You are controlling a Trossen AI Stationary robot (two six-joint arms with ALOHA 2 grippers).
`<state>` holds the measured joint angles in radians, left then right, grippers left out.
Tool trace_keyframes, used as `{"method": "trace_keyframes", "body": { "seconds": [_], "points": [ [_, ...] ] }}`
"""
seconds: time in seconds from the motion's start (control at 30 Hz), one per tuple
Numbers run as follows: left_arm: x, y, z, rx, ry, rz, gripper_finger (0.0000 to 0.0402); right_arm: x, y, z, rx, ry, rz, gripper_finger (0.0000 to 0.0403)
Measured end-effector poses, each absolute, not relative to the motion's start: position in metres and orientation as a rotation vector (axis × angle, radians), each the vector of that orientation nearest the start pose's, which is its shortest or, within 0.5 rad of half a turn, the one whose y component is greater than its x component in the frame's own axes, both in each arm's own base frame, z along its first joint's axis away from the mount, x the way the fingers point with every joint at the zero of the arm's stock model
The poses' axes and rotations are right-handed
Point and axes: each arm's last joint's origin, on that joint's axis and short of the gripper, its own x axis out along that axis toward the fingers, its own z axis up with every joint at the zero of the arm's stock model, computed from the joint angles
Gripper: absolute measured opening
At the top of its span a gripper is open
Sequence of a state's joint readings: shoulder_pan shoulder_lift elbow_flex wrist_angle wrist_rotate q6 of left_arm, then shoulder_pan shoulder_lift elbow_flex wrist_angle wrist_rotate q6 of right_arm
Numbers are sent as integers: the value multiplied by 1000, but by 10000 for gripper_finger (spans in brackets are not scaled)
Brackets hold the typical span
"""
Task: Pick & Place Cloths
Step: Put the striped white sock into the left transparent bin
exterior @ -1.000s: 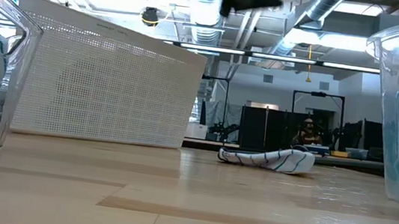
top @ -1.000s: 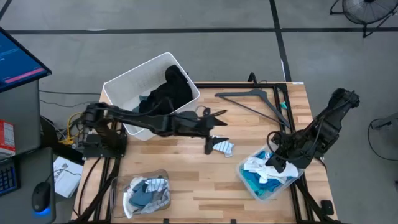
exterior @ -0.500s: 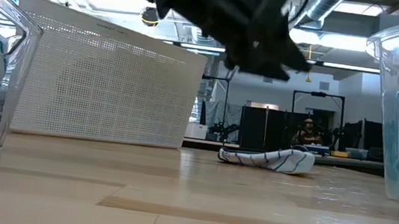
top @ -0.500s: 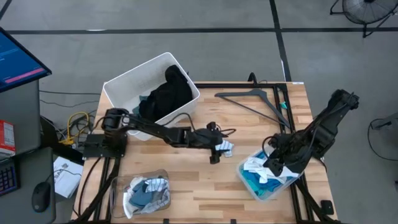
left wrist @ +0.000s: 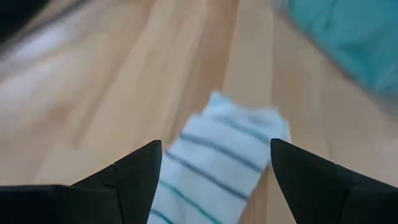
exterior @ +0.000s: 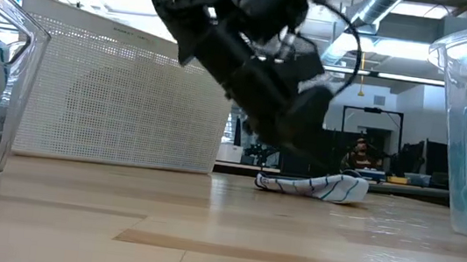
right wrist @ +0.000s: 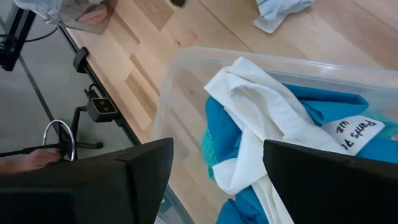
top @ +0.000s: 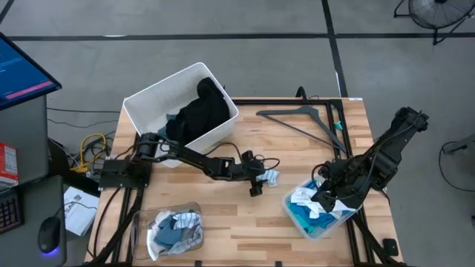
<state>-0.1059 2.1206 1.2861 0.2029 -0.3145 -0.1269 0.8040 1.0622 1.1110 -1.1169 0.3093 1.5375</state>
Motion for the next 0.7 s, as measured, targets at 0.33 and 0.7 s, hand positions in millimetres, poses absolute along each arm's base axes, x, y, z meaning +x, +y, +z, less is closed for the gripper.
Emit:
{"method": "trace_keyframes", "body": {
  "seconds": [0.33, 0.7],
  "points": [
    [439, -39, 99, -102, 718, 278, 269, 131, 123, 323, 837, 977, -320, 234],
    [434, -41, 114, -332, 747, 230, 17, 131, 123, 323, 837, 975, -319, 220]
  ]
}}
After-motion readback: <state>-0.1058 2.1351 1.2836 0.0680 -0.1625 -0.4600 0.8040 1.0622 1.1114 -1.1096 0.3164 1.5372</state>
